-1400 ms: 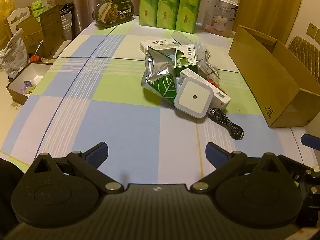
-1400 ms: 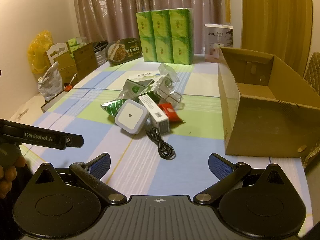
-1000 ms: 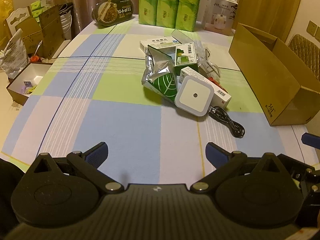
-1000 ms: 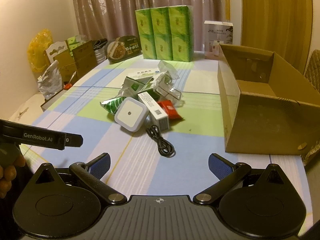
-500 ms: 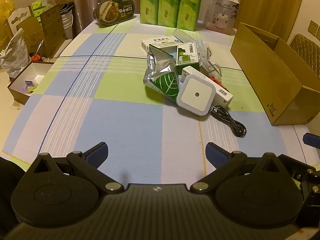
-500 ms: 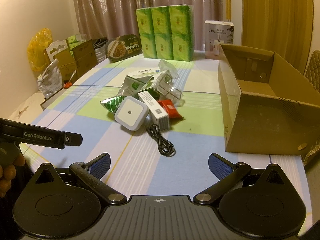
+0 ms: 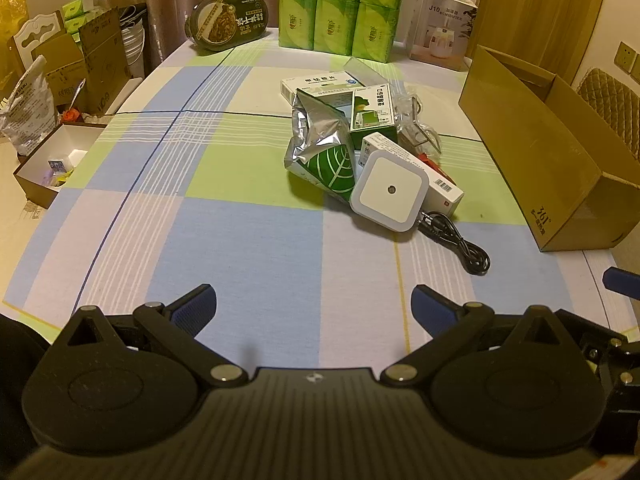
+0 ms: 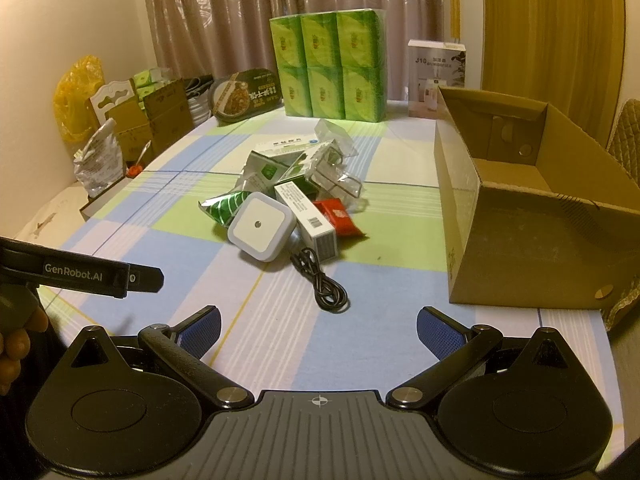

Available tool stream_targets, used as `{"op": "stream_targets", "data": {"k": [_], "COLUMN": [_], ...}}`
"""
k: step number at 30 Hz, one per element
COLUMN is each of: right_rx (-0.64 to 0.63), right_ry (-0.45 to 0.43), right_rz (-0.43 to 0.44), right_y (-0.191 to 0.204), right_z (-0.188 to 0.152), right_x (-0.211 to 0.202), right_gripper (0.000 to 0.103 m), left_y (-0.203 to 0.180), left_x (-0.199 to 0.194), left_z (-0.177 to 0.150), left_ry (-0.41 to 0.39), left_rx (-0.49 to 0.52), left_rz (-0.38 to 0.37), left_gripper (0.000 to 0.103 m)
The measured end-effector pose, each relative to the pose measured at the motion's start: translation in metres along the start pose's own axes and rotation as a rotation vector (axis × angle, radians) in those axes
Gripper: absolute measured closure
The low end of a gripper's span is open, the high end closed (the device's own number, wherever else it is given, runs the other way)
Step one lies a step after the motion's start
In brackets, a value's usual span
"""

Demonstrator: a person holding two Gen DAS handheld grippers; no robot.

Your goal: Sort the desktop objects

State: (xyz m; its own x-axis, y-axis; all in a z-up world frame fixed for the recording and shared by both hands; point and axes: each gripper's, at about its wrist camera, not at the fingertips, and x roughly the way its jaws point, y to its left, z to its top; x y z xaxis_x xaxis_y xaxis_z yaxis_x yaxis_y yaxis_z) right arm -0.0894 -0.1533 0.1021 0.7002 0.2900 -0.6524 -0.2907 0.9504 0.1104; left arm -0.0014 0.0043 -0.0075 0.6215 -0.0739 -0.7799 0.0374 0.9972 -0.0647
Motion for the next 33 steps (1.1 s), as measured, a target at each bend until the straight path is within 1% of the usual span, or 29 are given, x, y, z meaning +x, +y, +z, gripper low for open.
{"op": "stream_targets", "data": {"k": [24,33], "right_rx": [-0.011,-0.033], "right_ry": [0.016,0.032], "right_rz": [0.035,0.047], "right_y": [0.001,0.000], "right_z": [0.002,0.002], "right_x": [0.006,0.013], "right_gripper": [0.002,0.002], "left_y": [-0.002,0.000], "left_x": [0.002,0.005], "left_z": [0.001,0.001], "left_ry": [0.007,0.016], "left_rx": [0.025,0.030], "left_rz": [-0.012,-0.018], "left_gripper": [0.001,0.001]}}
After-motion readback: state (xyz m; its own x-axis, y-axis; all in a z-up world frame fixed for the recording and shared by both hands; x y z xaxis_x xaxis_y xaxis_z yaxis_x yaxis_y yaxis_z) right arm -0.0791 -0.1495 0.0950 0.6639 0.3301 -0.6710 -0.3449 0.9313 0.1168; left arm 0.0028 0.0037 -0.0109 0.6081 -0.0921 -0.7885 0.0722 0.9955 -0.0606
